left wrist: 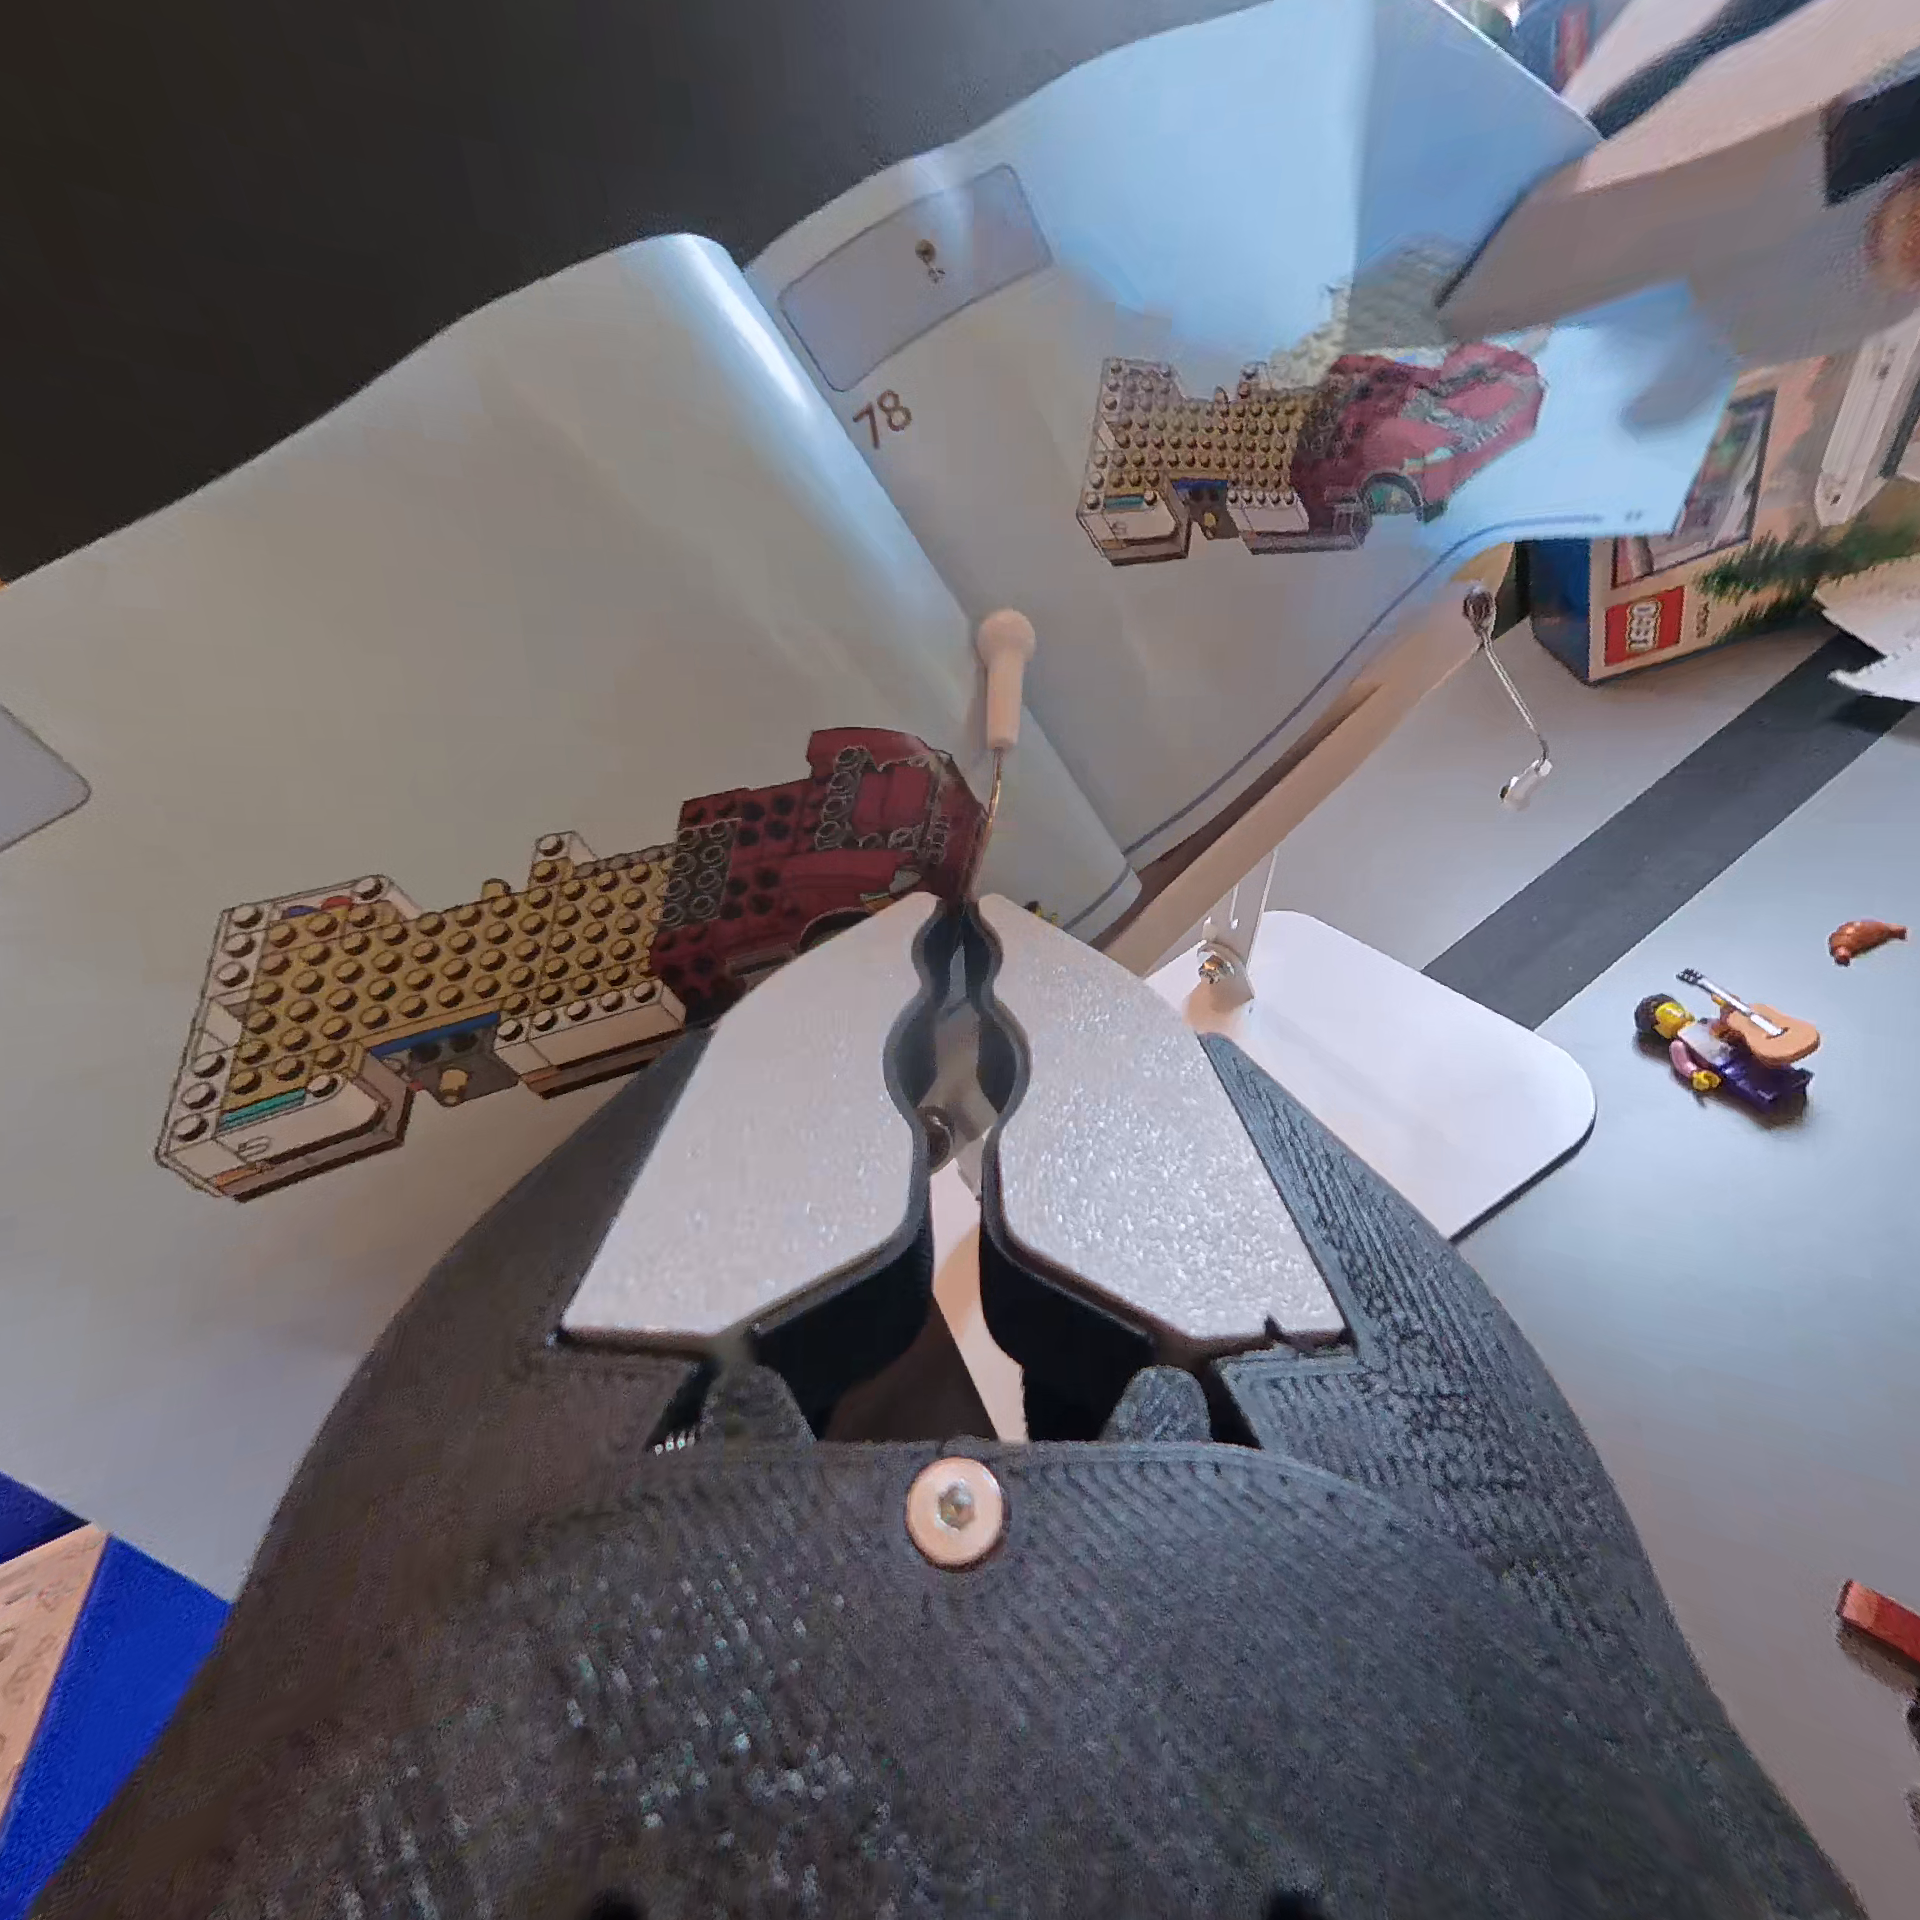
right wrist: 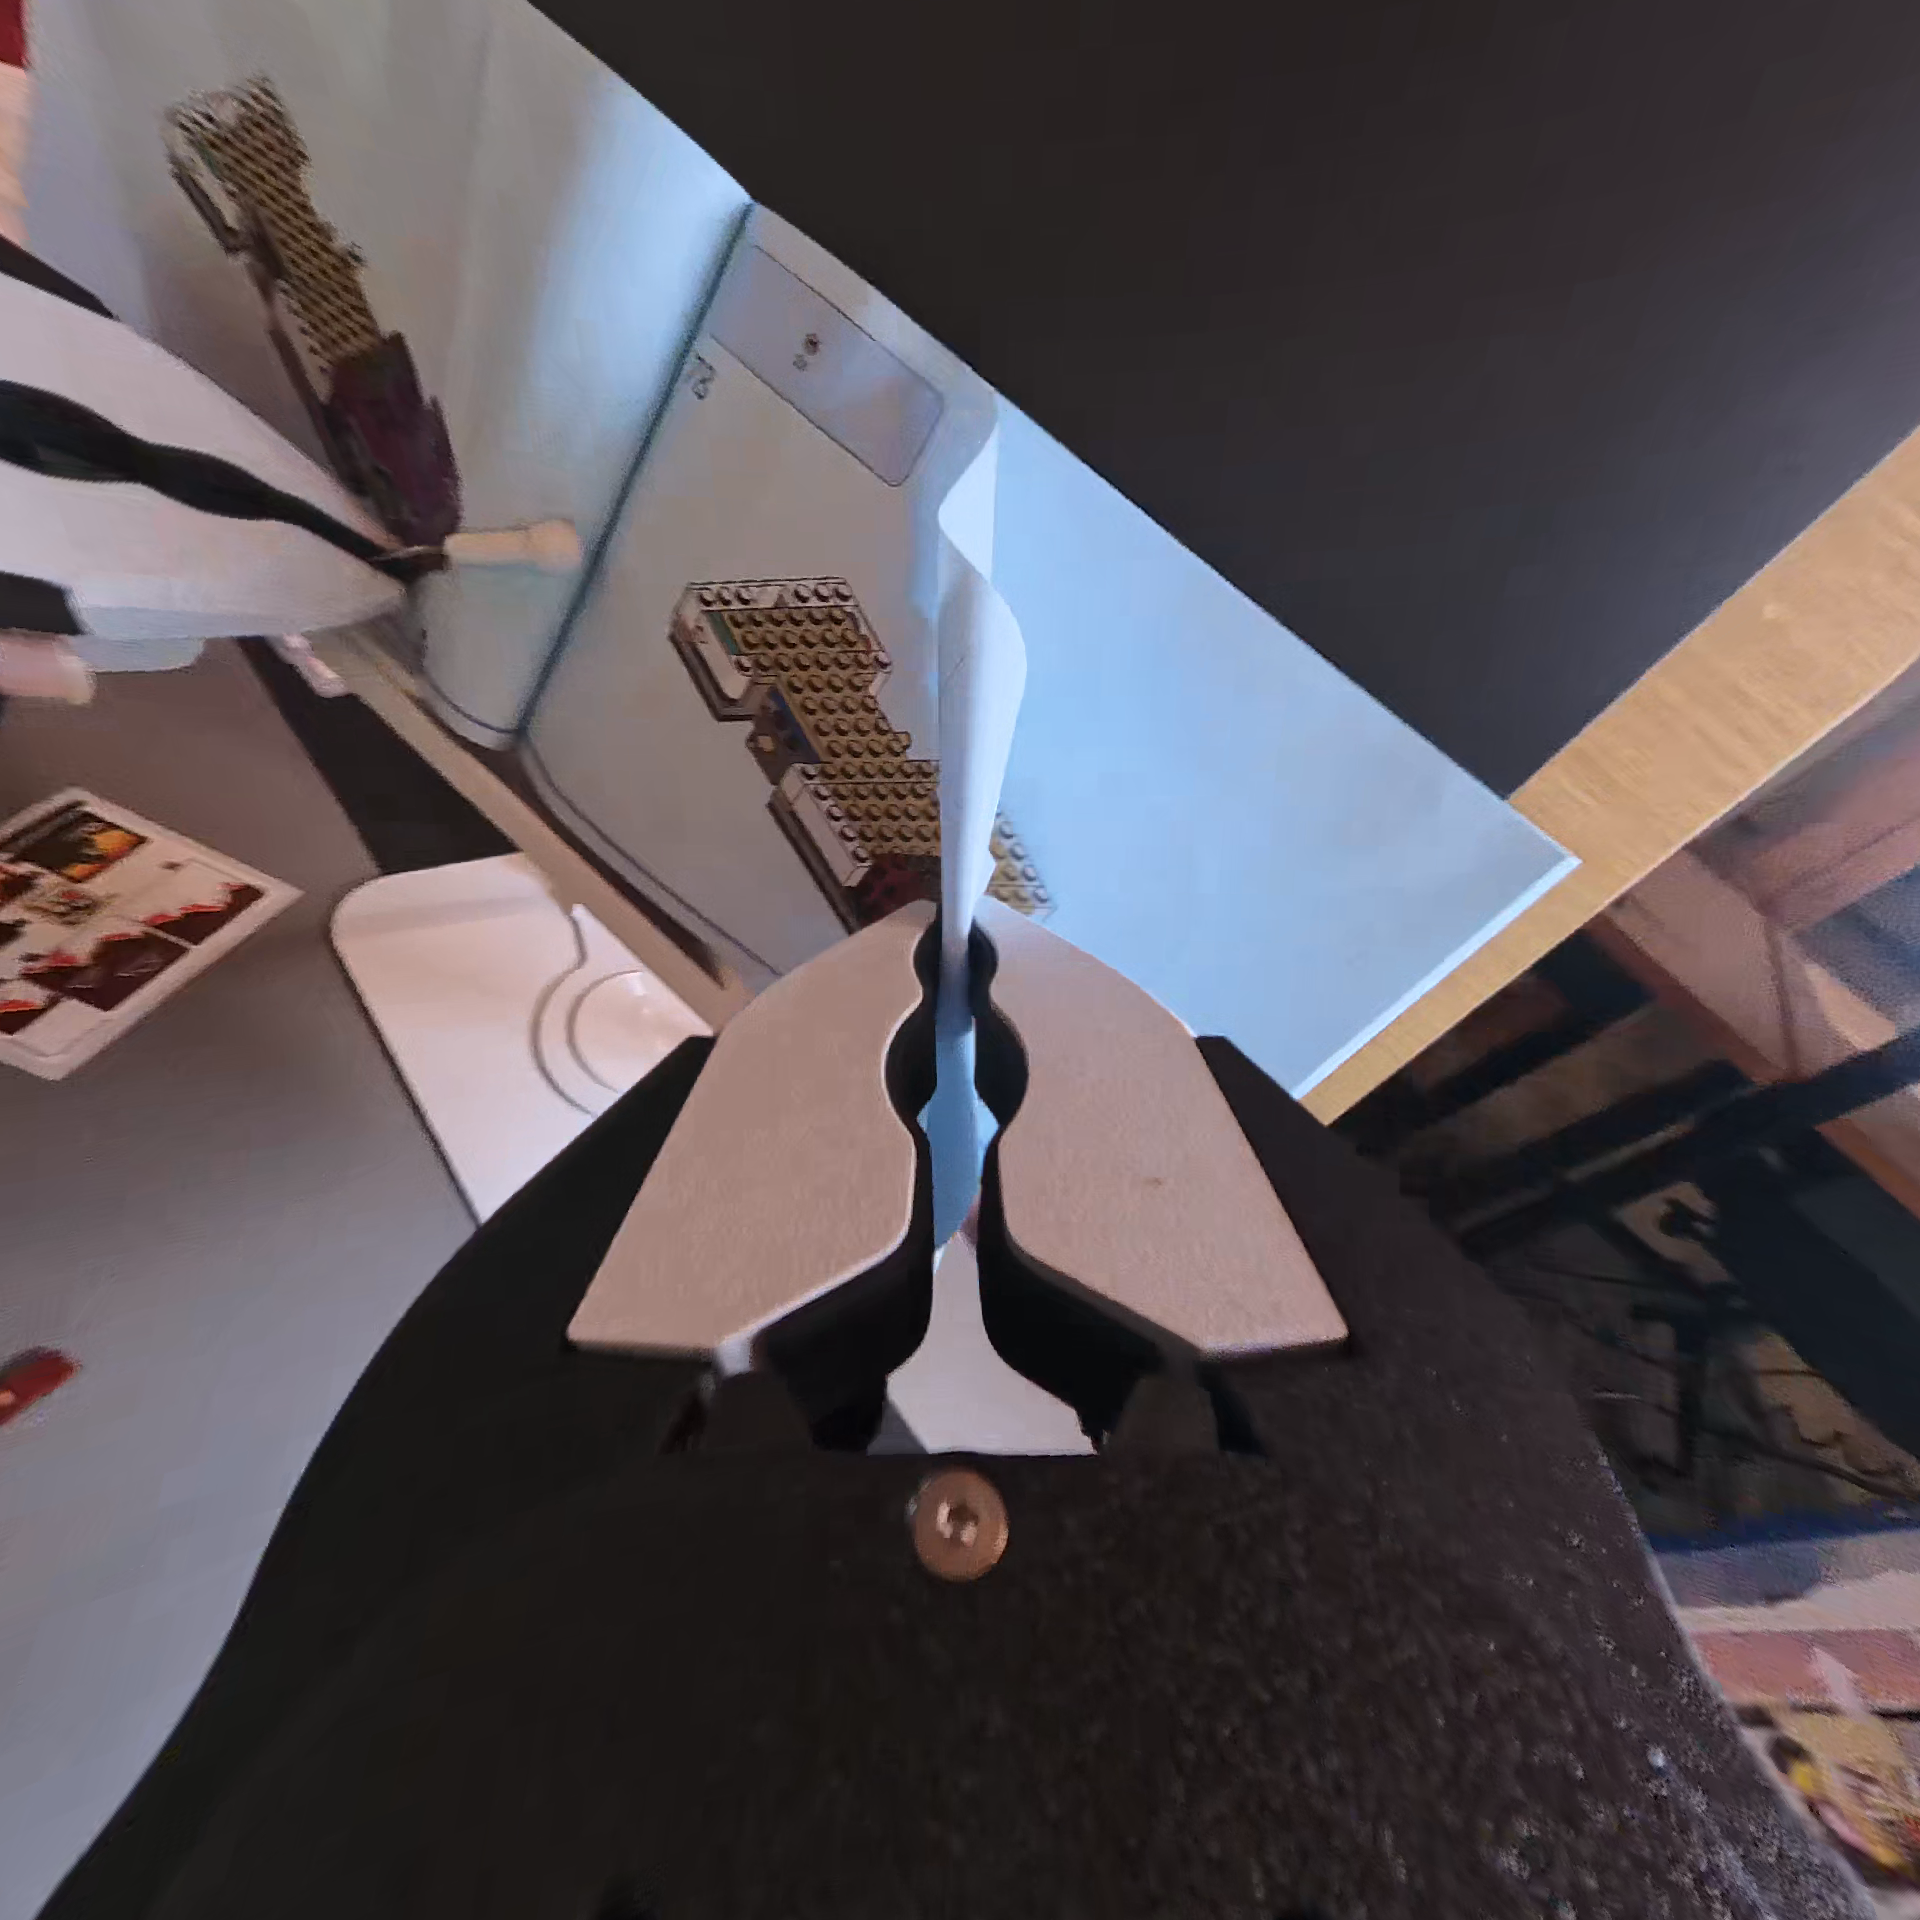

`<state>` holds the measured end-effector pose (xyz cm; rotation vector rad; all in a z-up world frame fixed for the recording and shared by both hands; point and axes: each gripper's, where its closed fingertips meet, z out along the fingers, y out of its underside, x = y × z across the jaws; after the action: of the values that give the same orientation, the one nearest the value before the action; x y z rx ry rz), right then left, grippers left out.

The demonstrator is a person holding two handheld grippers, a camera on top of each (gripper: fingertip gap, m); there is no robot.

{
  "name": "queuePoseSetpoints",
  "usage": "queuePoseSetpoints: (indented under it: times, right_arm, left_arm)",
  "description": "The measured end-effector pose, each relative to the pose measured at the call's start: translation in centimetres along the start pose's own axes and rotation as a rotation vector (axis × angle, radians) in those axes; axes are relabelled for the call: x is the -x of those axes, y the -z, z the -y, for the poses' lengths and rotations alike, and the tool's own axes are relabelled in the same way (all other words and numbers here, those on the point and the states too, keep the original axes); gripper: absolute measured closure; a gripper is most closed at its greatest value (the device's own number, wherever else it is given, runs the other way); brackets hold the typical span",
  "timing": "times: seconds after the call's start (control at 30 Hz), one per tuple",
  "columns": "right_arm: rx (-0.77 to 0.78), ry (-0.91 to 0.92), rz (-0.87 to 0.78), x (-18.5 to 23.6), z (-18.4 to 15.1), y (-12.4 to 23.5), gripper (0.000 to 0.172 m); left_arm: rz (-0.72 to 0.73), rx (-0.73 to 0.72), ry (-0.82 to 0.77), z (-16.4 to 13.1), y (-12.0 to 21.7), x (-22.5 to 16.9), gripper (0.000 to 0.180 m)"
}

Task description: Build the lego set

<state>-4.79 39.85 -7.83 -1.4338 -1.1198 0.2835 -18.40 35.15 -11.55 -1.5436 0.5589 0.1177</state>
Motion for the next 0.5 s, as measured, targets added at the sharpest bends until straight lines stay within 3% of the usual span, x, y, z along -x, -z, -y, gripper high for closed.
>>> queuePoseSetpoints:
  times: [0.13, 0.27, 0.33, 0.5]
  right_arm:
    - [0.002, -0.097, 0.211, 3.4, 0.7, 1.4, 0.17]
    - [0.037, -0.1, 0.384, 8.0, 3.0, 1.0, 0.17]
    - [0.036, -0.074, 0.435, 10.7, 4.6, -0.2, 0.17]
    - [0.013, 0.016, 0.487, 17.2, 8.6, -5.4, 0.163]
  left_arm:
    - [0.041, -0.079, 0.142, 0.2, 0.9, 1.7, 0.18]
    - [0.034, -0.143, 0.438, -1.1, 2.0, 3.7, 0.178]
    - [-0.002, -0.18, 0.575, -1.6, 2.4, 4.0, 0.177]
    - [-0.058, -0.235, 0.743, -2.5, 2.9, 4.1, 0.177]
